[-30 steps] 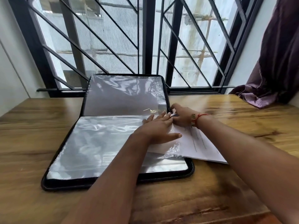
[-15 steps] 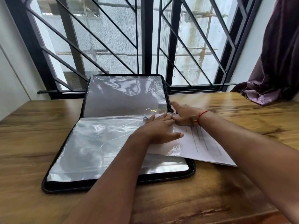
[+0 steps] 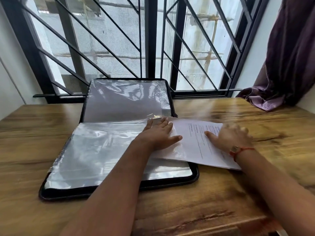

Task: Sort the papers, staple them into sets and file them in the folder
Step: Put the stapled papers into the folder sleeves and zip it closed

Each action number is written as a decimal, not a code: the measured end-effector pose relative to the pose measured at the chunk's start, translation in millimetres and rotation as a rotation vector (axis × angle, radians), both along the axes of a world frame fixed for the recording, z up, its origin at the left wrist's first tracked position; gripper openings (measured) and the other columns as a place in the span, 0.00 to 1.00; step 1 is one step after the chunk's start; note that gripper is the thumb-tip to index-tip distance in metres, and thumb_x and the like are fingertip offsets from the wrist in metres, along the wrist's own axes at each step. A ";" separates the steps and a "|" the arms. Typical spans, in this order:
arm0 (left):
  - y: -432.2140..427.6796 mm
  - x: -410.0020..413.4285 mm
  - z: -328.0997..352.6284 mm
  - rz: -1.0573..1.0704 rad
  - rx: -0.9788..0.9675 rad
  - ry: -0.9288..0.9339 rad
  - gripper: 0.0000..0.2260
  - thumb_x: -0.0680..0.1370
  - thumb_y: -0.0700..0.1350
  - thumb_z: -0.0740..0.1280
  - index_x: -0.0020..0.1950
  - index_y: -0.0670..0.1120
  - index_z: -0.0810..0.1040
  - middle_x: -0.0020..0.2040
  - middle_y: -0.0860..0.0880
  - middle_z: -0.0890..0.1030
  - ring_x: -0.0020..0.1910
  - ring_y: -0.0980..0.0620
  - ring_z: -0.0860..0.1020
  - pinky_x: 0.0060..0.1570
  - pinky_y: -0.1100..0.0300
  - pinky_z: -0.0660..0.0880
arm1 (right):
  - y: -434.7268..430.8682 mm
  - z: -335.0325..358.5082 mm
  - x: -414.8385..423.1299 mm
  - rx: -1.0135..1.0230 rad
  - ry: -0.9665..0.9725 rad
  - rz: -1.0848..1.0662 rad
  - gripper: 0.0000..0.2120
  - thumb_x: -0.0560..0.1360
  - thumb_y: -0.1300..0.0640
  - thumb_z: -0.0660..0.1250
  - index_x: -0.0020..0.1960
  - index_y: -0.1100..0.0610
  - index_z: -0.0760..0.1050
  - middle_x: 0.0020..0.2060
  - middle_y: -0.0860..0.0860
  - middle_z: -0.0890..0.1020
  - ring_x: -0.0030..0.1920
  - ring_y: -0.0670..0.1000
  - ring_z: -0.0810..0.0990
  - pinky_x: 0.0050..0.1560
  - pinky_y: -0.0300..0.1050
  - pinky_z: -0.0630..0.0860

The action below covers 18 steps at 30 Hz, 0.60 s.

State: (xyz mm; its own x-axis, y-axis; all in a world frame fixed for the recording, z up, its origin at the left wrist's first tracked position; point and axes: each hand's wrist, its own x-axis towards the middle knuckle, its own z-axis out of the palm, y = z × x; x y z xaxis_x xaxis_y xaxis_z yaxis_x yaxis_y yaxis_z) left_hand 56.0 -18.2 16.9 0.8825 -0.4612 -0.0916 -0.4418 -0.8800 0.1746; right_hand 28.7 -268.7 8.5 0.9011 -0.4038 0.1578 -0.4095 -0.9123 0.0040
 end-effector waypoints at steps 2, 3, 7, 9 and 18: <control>-0.8 -0.6 -0.7 -0.005 -0.012 0.026 0.36 0.82 0.66 0.49 0.83 0.47 0.46 0.82 0.50 0.41 0.80 0.55 0.38 0.77 0.47 0.32 | -10.4 -3.6 -10.3 0.070 0.033 -0.037 0.43 0.72 0.24 0.53 0.71 0.57 0.67 0.66 0.60 0.73 0.65 0.63 0.69 0.61 0.57 0.70; -1.8 -1.2 -0.9 -0.010 -0.013 0.032 0.36 0.82 0.67 0.50 0.83 0.47 0.46 0.82 0.50 0.41 0.80 0.55 0.38 0.76 0.47 0.32 | -13.0 -5.2 -12.2 0.084 0.031 -0.023 0.42 0.73 0.25 0.53 0.71 0.57 0.66 0.66 0.60 0.72 0.66 0.63 0.69 0.62 0.57 0.70; -1.2 -5.1 2.3 -0.023 -0.030 0.056 0.37 0.81 0.68 0.51 0.83 0.48 0.48 0.83 0.50 0.44 0.81 0.54 0.41 0.76 0.49 0.35 | -18.3 -9.9 -3.3 0.185 0.005 0.092 0.40 0.73 0.27 0.57 0.71 0.57 0.67 0.66 0.57 0.74 0.65 0.61 0.69 0.63 0.56 0.70; -1.3 -8.4 8.0 -0.031 -0.013 0.060 0.37 0.80 0.69 0.53 0.83 0.49 0.50 0.83 0.51 0.46 0.81 0.54 0.44 0.77 0.50 0.41 | -20.2 -7.2 -1.5 0.278 -0.017 0.139 0.37 0.74 0.31 0.62 0.72 0.56 0.66 0.67 0.56 0.73 0.67 0.61 0.69 0.62 0.54 0.70; 1.3 -7.2 16.7 -0.005 -0.139 -0.135 0.33 0.79 0.68 0.58 0.77 0.50 0.68 0.79 0.49 0.65 0.77 0.46 0.61 0.74 0.46 0.60 | -22.2 7.3 2.0 0.593 -0.087 0.326 0.25 0.76 0.48 0.71 0.69 0.56 0.72 0.62 0.53 0.79 0.60 0.53 0.78 0.58 0.48 0.77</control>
State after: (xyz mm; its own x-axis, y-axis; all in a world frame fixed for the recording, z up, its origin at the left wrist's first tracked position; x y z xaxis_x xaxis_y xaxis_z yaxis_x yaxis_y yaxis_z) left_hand 48.8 -16.9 33.6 0.8801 -0.4656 0.0928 -0.4738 -0.8493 0.2329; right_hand 30.8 -290.9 15.8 0.9854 -0.1545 0.0710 -0.0896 -0.8270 -0.5550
